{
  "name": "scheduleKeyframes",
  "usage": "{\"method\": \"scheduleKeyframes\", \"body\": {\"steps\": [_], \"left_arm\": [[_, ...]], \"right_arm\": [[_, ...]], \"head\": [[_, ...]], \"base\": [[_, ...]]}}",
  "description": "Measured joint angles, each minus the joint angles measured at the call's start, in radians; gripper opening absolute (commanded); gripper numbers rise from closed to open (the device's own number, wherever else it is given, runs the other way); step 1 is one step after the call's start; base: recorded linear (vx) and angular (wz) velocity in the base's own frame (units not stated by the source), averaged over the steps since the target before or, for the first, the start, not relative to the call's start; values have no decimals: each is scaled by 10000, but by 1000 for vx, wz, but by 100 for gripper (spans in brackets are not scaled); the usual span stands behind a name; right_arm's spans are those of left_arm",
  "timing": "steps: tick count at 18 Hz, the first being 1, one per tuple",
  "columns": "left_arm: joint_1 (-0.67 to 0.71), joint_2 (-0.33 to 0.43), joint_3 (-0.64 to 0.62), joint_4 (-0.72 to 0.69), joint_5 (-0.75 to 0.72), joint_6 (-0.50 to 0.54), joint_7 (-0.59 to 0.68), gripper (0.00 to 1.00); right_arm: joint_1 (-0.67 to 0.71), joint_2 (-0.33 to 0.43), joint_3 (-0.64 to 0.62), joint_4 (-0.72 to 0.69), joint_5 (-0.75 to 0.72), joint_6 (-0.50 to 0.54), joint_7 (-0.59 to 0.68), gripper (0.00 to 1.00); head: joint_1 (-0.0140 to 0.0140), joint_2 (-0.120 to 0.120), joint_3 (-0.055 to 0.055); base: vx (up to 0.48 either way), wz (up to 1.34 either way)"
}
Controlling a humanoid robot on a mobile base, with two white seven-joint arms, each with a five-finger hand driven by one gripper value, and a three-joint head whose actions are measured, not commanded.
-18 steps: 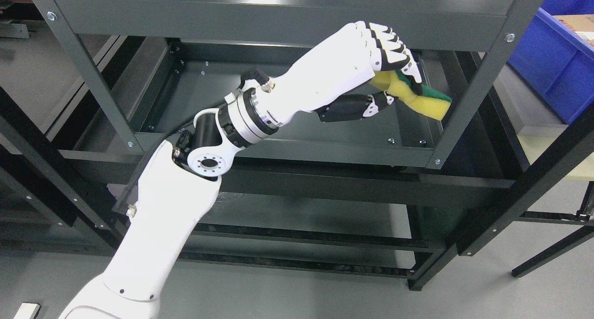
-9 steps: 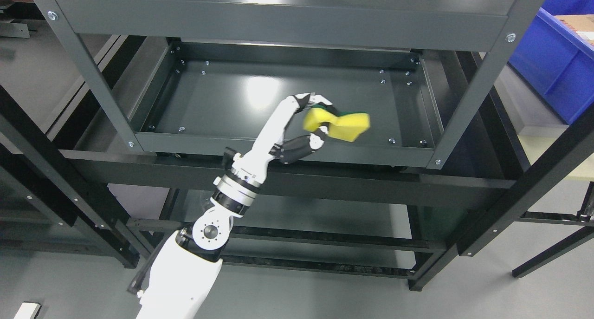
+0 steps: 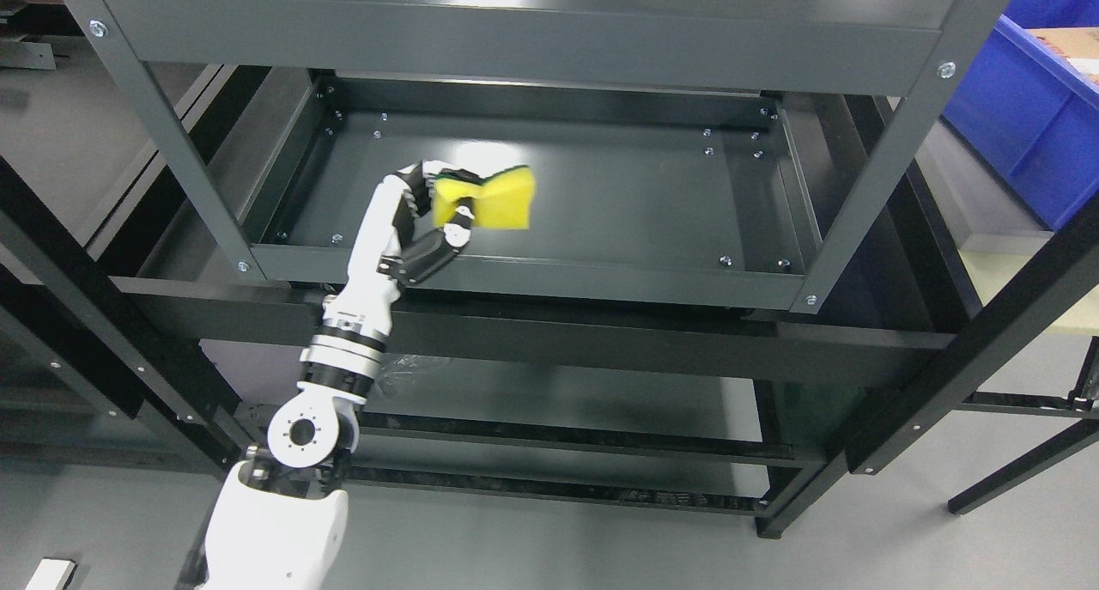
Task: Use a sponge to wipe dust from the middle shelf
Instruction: 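Lift the sponge off the shelf and pull the left hand back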
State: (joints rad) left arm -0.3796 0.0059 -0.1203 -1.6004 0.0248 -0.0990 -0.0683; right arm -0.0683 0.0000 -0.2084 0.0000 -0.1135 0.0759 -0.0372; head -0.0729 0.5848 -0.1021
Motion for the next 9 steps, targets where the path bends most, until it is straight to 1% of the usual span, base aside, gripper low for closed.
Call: {"method": "scheduleKeyframes", "body": {"steps": [4, 9], "left_arm": [[364, -18, 871, -333, 126, 23, -46, 0], [620, -36, 1554, -604, 192, 32, -66, 0]], "right_arm": [[3, 0, 0, 0, 0, 0, 0, 100], [3, 0, 0, 0, 0, 0, 0, 100]], "head": [[0, 0, 0], [0, 0, 0]], "base": [[0, 0], [0, 0]]}}
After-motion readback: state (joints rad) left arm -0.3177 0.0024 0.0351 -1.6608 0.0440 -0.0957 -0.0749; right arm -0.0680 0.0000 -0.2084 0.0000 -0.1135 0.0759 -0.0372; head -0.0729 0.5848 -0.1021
